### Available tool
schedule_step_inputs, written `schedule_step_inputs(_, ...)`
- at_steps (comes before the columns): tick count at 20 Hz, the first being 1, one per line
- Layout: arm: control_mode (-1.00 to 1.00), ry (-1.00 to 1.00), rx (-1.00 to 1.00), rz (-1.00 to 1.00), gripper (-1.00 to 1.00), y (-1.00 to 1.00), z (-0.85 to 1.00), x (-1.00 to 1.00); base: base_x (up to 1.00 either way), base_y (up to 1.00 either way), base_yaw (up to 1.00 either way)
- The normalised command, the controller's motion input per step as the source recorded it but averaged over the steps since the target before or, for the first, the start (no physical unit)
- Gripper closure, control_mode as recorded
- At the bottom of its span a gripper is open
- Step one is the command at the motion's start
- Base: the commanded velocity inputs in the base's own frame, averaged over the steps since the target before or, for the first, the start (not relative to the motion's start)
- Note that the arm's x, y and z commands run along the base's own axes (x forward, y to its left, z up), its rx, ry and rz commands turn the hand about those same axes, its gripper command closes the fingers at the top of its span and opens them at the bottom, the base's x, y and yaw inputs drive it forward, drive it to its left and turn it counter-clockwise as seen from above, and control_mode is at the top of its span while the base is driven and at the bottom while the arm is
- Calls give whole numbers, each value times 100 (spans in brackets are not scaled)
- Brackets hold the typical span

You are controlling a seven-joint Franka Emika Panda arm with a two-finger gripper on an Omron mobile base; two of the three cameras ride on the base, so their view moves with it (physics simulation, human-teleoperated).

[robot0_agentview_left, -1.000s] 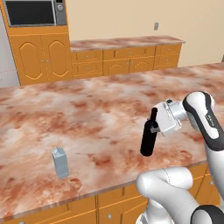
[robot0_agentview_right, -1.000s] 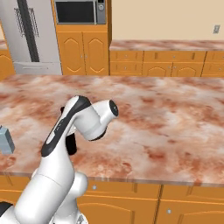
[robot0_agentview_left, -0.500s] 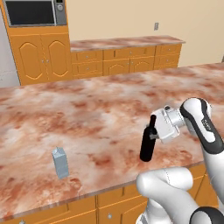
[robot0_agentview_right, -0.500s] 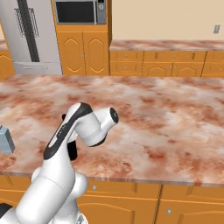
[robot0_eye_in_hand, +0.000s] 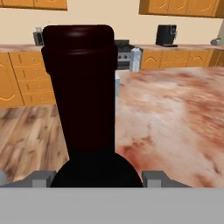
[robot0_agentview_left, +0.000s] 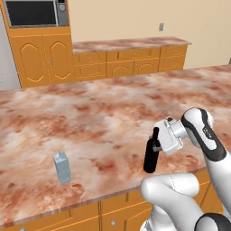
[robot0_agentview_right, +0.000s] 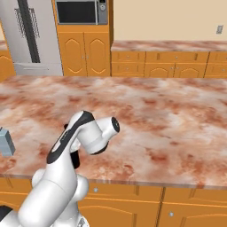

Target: Move the drinks to the dining counter.

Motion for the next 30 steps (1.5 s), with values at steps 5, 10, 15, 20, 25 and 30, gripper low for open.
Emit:
schedule_step_inputs(5,-100,0,-1,4,100,0,-36,13,0,0,0)
schedule_step_inputs(10,-100,-2,0,3,100,0,-13,26,0,0,0)
schedule_step_inputs(15,-100,-5,0,0,100,0,-4,34,0,0,0)
schedule_step_inputs(20,-100,-8,0,1,100,0,-19,12,0,0,0)
schedule_step_inputs(25,-100,-5,0,2,100,0,-30,3,0,0,0)
schedule_step_inputs(30,-100,-3,0,1,100,0,-41,0,0,0,0)
